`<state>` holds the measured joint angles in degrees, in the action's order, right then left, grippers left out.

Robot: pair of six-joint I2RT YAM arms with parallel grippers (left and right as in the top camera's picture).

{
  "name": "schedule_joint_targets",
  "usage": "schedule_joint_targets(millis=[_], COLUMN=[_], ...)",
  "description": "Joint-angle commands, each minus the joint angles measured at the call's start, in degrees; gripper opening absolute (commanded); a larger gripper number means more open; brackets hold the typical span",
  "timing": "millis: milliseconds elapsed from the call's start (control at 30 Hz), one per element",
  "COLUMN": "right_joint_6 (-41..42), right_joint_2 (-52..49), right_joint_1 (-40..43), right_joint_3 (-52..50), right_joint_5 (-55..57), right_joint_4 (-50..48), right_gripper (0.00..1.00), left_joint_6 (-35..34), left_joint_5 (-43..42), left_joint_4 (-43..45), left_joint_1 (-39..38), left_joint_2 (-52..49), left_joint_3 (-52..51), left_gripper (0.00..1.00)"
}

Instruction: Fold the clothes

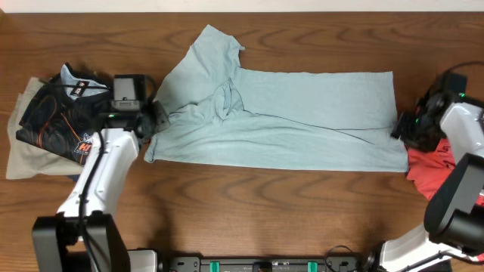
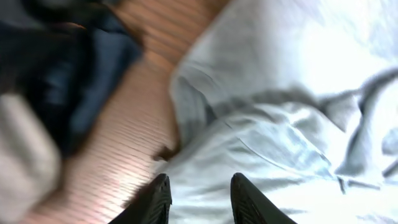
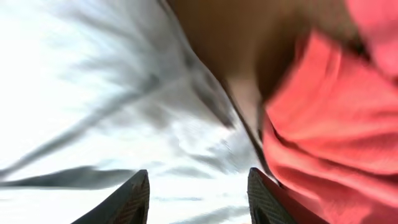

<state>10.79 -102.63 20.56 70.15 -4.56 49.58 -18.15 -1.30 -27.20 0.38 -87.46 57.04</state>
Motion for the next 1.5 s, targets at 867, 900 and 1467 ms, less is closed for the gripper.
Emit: schedule_joint_targets(millis=[867,900,1467], right_joint_6=[-4.7,-4.7,-0.7], right_joint_2=[1.3,1.3,1.3], right_joint_1=[0.4,0.4,0.4], right_joint_3=[-12.4,-12.4,-8.8], right_joint_5=[-1.4,-1.2,-12.2], right_joint_4=[-17.4,-17.5,-26.2], right_gripper=[0.31,0.26,0.08], left_joint_6=[0.3,0.3,0.3], left_joint_5=[-2.2,-2.2,-2.1], left_joint_4=[-1.0,-1.0,-1.0], left_joint_1=[-7.3,-7.3,-7.3], left_joint_2=[-10.6,-10.6,-10.6], left_joint_3=[-1.5,-1.5,-1.5], left_gripper=[0.34,0.34,0.34])
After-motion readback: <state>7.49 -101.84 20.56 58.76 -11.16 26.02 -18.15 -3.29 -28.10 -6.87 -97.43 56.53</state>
